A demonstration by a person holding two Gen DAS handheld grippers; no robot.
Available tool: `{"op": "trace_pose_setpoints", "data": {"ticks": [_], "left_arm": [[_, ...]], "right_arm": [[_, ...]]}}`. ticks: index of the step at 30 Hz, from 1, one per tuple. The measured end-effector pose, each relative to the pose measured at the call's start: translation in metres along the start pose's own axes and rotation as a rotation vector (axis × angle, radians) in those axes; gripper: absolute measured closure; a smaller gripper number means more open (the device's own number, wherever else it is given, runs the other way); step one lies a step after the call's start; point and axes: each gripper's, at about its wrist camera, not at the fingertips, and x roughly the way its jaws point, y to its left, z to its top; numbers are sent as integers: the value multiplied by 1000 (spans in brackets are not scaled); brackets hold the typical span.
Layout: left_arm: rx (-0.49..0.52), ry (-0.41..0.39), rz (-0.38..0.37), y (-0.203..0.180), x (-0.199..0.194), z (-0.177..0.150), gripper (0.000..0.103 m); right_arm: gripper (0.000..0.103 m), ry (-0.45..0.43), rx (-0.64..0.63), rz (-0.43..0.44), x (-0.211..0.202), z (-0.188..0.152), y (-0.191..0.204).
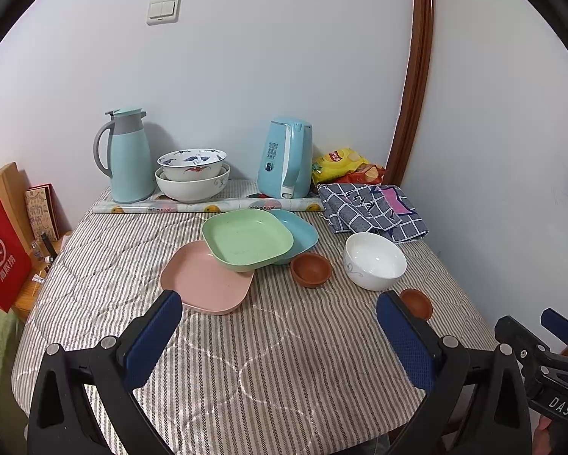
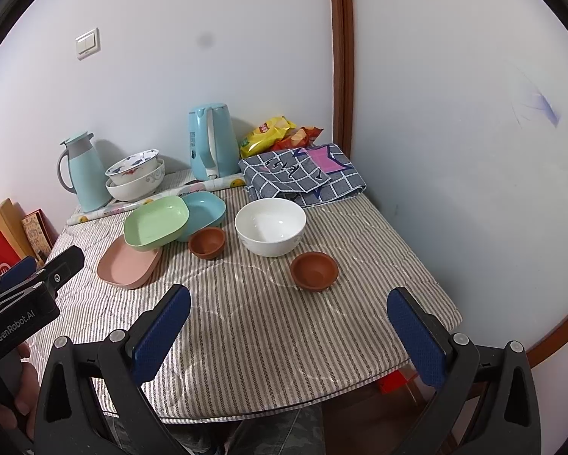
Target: Organize plates and bowls
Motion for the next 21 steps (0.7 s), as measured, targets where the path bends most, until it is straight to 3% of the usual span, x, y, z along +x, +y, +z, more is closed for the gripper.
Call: {"op": "trace_pose_setpoints", "data": {"ticks": [21], "left_arm": [[5, 8, -16, 4, 8, 2, 0]], "right_arm": [[0, 2, -6, -1, 2, 5, 5]]}}
